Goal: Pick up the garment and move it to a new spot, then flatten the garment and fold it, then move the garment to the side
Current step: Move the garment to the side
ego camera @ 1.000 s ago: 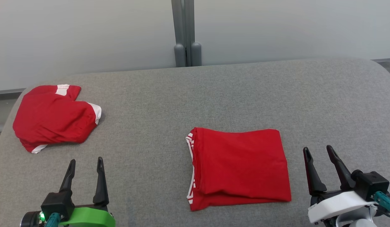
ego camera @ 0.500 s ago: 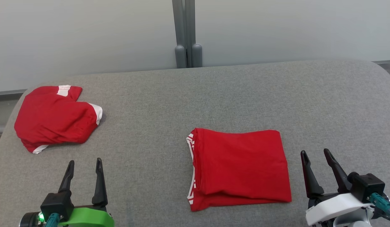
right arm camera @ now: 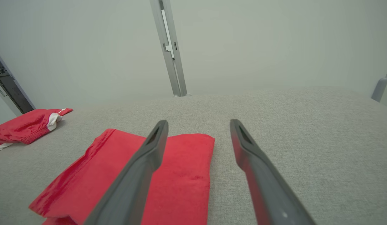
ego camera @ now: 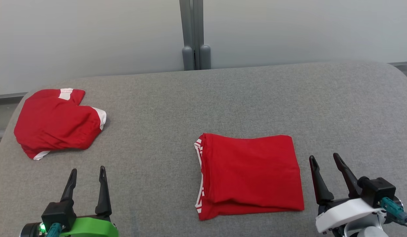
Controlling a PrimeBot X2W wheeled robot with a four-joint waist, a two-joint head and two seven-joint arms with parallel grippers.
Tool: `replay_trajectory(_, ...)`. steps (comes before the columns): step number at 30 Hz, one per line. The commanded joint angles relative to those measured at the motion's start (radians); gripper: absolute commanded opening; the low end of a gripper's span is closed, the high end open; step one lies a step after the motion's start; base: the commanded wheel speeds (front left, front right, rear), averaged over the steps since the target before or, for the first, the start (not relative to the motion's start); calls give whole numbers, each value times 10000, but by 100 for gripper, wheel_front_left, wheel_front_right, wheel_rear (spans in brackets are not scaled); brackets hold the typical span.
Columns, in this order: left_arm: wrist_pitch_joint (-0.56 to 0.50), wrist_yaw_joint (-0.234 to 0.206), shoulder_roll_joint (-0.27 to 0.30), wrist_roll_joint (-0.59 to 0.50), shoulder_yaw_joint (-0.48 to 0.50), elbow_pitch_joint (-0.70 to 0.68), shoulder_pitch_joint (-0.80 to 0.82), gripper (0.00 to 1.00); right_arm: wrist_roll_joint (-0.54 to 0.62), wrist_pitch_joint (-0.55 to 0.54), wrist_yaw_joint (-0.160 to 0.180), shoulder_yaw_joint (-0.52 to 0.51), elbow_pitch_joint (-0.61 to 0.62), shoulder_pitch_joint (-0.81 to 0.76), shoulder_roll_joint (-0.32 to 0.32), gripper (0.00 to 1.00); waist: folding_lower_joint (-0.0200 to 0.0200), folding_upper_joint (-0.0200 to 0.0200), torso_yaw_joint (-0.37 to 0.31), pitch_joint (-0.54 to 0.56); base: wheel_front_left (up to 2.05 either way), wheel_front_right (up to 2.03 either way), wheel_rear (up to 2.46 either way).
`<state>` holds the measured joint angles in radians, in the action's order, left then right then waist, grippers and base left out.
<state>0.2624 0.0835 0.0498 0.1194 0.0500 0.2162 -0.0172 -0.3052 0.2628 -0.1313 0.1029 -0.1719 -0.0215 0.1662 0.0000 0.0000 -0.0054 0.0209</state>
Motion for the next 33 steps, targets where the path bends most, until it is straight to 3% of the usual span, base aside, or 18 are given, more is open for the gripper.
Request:
replay_trajectory(1,33,6,16,27,18,17,-91,100,37,27,12,41,-63,263,74,100,0,0,-3,-22,0,0,0)
replay_trajectory(9,33,-26,16,79,-153,61,87,100,66,-79,12,529,-1192,1551,406,100,0,0,130,-196,0,0,0)
replay_trajectory(20,33,-141,16,240,-625,112,473,100,-314,-139,12,1050,-4101,2881,645,100,0,0,613,-767,0,0,0)
replay_trajectory(31,33,-216,16,213,-760,190,753,100,-1020,-7,12,1893,-6623,3452,237,100,0,0,769,-1237,0,0,0)
replay_trajectory(32,33,-213,16,203,-759,198,758,100,-1102,-37,12,1958,-6805,3470,194,95,0,0,757,-1247,0,0,0)
replay_trajectory(33,33,-216,16,198,-763,217,769,100,-1174,-44,12,2051,-6968,3503,168,30,0,0,737,-1262,0,0,0)
